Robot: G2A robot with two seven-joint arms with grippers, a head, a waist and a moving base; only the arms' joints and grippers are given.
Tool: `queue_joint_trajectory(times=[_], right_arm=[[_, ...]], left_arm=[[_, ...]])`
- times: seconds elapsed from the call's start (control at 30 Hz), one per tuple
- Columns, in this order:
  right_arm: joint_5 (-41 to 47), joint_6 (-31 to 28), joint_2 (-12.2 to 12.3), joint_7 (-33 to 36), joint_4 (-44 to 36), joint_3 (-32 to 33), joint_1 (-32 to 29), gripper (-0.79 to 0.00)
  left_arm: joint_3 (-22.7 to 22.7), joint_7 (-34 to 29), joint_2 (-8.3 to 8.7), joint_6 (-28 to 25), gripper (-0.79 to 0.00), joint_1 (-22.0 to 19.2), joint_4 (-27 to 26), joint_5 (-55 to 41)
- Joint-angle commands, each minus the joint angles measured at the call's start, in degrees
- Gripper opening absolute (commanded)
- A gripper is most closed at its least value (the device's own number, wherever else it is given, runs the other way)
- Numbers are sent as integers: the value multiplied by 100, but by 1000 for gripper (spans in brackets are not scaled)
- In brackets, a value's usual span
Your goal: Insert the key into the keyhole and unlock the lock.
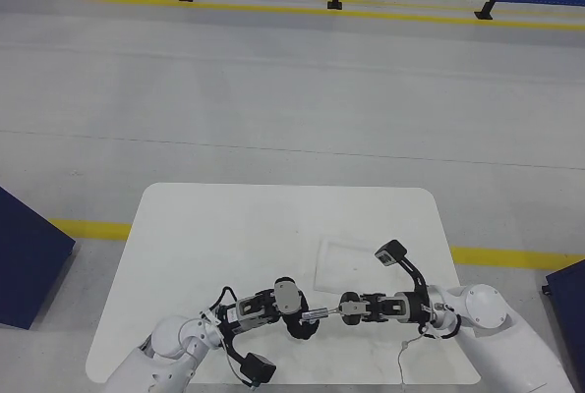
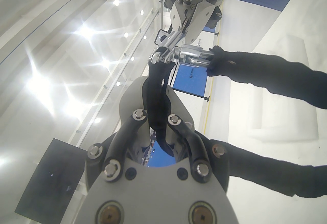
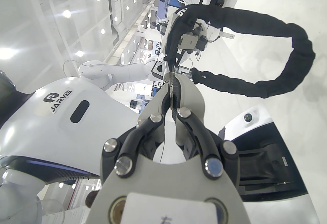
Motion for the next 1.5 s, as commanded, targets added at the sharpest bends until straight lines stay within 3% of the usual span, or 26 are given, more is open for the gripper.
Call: queue_joint_trajectory(times=[0.0, 0.67, 1.0, 1.47], right_arm=[[-12, 30, -10, -7, 11, -17, 9, -785], [247, 595, -128, -86, 148, -191, 50, -785], [170, 571, -145, -115, 84, -82, -11, -785], [84, 611, -205, -264, 19, -110, -59, -785]], left_arm=[[-5, -12, 1, 1, -785, 4, -11, 18], [-37, -206, -1, 215, -785, 33, -62, 307], [-100, -749, 1, 362, -785, 134, -175, 703], [-76, -924, -11, 371, -785, 161, -225, 921]])
